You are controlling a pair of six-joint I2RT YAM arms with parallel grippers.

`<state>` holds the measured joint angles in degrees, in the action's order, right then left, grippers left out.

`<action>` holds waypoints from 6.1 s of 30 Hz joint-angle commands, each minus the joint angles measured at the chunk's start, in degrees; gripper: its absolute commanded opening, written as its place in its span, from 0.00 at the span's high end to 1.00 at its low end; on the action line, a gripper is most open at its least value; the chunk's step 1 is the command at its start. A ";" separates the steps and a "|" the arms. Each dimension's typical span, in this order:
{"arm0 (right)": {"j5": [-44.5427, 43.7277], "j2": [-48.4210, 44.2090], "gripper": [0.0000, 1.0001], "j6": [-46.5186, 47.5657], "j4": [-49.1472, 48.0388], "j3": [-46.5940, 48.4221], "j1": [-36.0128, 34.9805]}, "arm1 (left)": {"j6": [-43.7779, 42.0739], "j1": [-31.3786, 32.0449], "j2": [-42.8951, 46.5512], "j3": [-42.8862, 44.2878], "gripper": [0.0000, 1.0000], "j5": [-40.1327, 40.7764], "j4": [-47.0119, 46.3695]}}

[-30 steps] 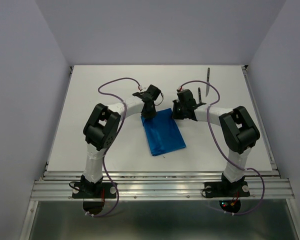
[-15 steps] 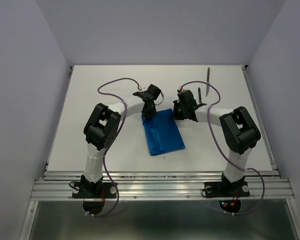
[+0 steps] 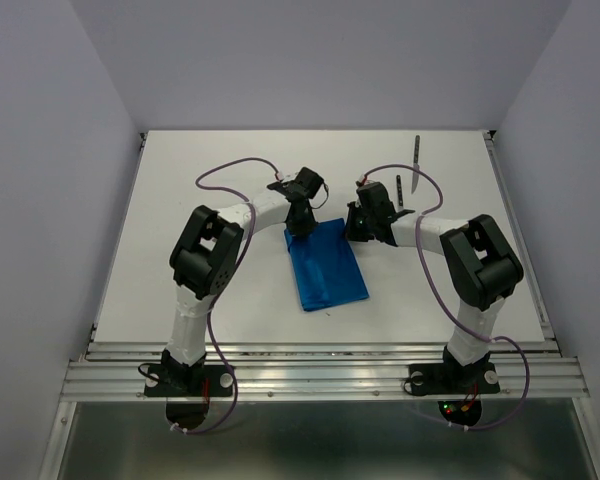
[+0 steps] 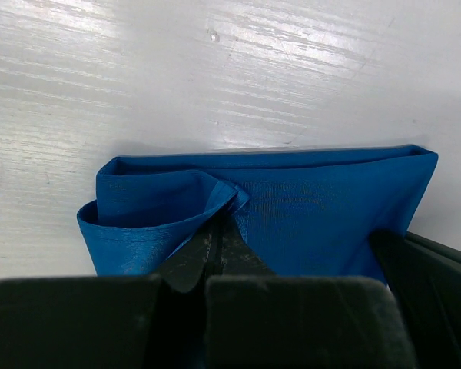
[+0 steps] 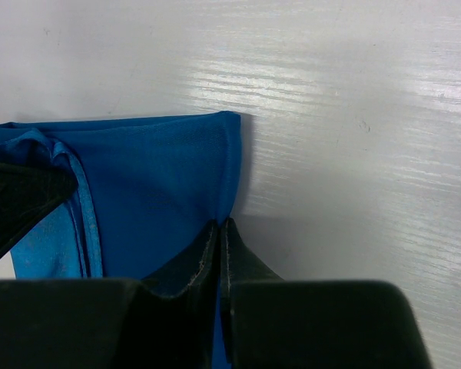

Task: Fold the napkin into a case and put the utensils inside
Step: Fold the lower triangle-folded napkin at the center of the board.

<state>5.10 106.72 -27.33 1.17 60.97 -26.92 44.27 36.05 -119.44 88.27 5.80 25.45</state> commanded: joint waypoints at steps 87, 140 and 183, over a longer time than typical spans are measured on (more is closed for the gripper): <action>0.53 -11.53 0.37 -11.17 -4.87 -14.92 -17.64 | 3.54 -1.07 0.70 -1.52 1.00 -0.79 -1.81; -9.85 -9.51 0.99 -14.15 0.15 -15.35 -20.63 | -2.96 -1.60 12.47 -2.93 1.00 -4.67 -1.37; -10.20 -10.21 0.99 -14.15 -0.03 -15.71 -20.63 | -4.98 -8.81 7.47 -8.47 1.00 -11.60 -7.70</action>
<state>-4.08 96.29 -41.89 -1.83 46.76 -47.07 40.29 26.89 -112.12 78.24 -3.75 18.76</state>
